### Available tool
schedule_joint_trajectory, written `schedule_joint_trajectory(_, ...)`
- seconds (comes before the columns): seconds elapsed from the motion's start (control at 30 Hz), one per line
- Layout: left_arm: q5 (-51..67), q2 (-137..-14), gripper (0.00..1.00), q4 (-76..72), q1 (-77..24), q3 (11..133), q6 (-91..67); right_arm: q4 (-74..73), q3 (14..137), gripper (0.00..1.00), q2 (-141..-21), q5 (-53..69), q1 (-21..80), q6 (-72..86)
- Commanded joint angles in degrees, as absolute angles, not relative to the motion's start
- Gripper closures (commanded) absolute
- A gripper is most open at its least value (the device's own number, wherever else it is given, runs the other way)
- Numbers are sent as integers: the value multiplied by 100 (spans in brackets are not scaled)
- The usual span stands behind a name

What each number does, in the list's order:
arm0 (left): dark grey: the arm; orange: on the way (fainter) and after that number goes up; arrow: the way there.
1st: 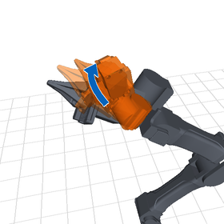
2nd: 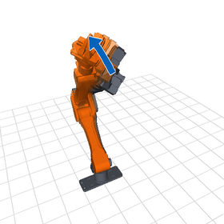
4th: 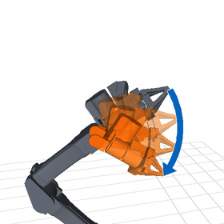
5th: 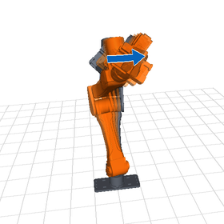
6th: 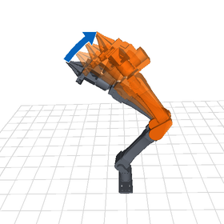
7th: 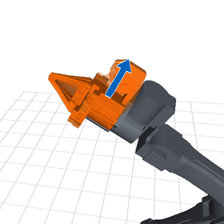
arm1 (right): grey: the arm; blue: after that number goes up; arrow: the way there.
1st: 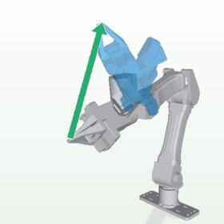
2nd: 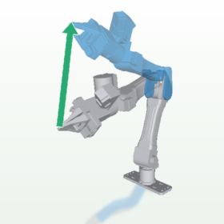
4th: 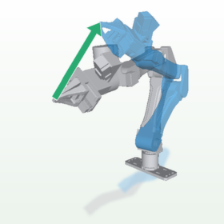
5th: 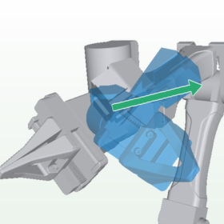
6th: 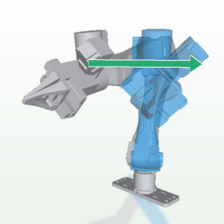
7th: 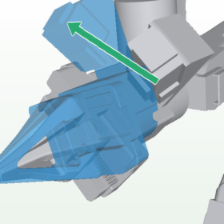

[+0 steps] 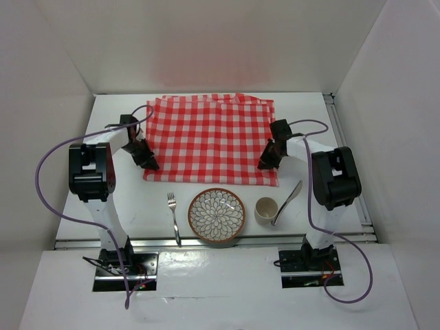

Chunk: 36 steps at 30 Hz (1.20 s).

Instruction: Set the dinner table for one person

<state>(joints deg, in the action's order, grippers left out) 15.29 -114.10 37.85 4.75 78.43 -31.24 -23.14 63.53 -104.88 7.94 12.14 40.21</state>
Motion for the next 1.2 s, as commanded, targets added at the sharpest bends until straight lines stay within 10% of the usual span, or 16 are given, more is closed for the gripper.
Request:
schedule_joint_trajectory(0.0,1266,-11162,70,4060,527,7989,-2936,-2724,6969,80,-10835,352,1230,3902)
schedule_joint_trajectory(1.17,1098,-9968,59,4666,475,8032,-2830,-3278,6881,71,-9512,-149,1230,4061)
